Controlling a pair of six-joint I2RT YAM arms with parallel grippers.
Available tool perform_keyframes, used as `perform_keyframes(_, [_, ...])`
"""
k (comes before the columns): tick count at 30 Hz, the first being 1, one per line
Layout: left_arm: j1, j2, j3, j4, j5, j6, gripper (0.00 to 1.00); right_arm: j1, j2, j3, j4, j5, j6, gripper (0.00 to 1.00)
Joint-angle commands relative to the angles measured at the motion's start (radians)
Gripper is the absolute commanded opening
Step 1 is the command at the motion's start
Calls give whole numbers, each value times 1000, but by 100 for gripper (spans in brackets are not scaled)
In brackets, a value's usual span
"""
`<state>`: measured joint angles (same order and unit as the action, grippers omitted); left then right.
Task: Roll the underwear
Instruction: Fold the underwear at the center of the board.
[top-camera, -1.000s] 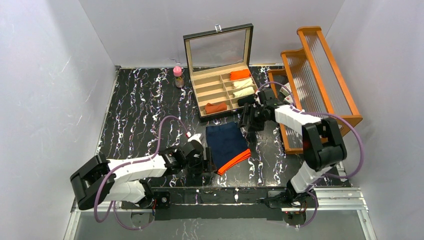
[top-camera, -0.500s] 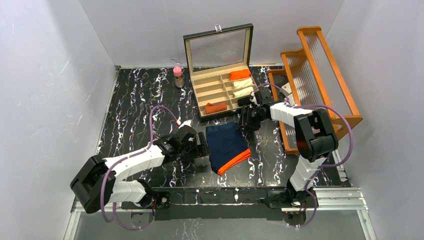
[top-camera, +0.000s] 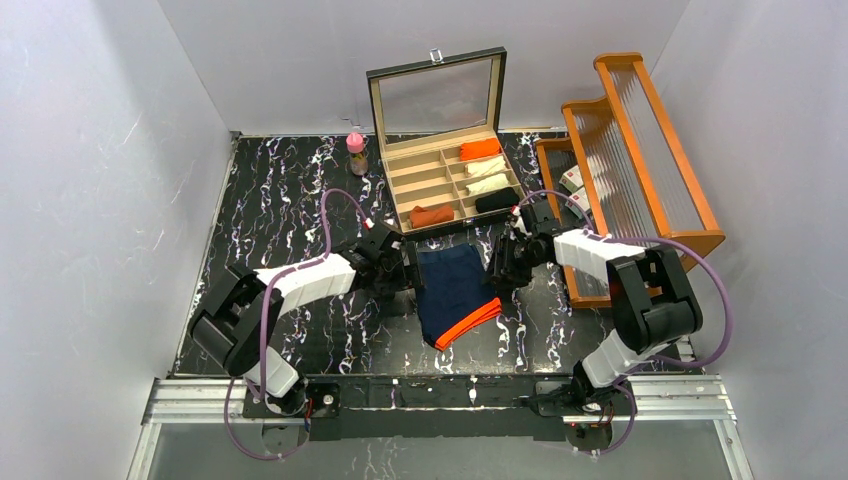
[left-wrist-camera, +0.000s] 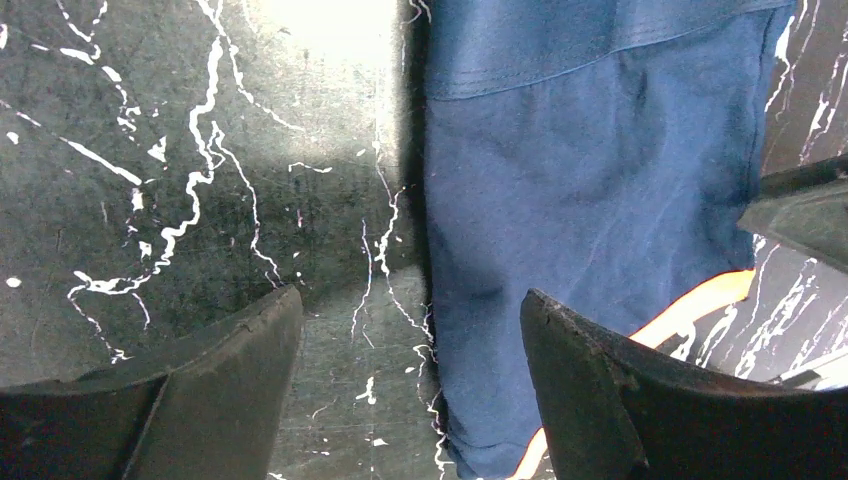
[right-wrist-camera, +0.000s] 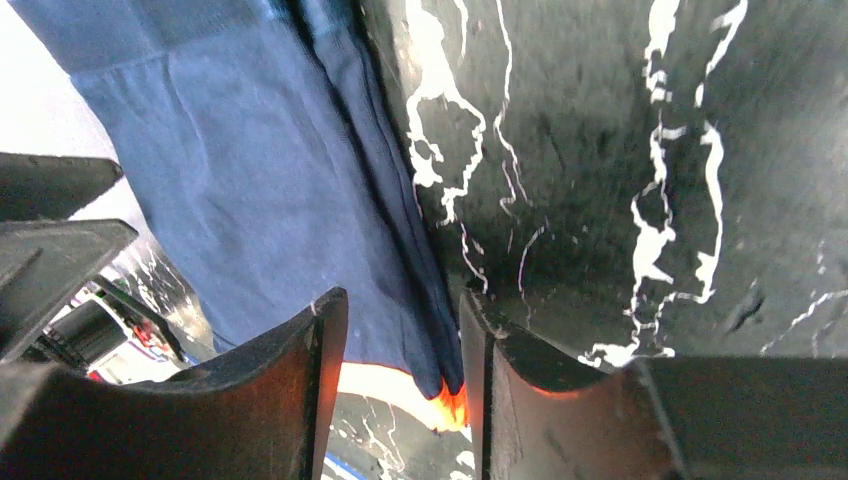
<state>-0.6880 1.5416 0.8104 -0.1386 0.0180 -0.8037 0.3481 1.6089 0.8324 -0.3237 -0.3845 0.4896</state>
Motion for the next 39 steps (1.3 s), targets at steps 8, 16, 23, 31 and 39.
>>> perform_keyframes(8, [13, -14, 0, -8, 38, 32, 63, 2, 23, -31, -69, 51, 25, 33])
perform_keyframes(16, [15, -65, -34, -1, 38, 13, 59, 2, 18, 5, -61, -34, 31, 19])
perform_keyframes(23, [16, -100, -57, 13, 16, -21, 56, 1, -14, 44, -101, 8, 20, 1])
perform_keyframes(31, [34, -151, -82, -22, -82, -67, 53, 75, -82, 125, -187, 222, 25, 1])
perform_keyframes(39, [76, -173, -94, 17, -63, -79, 53, 262, -55, 240, -299, 492, 84, 1])
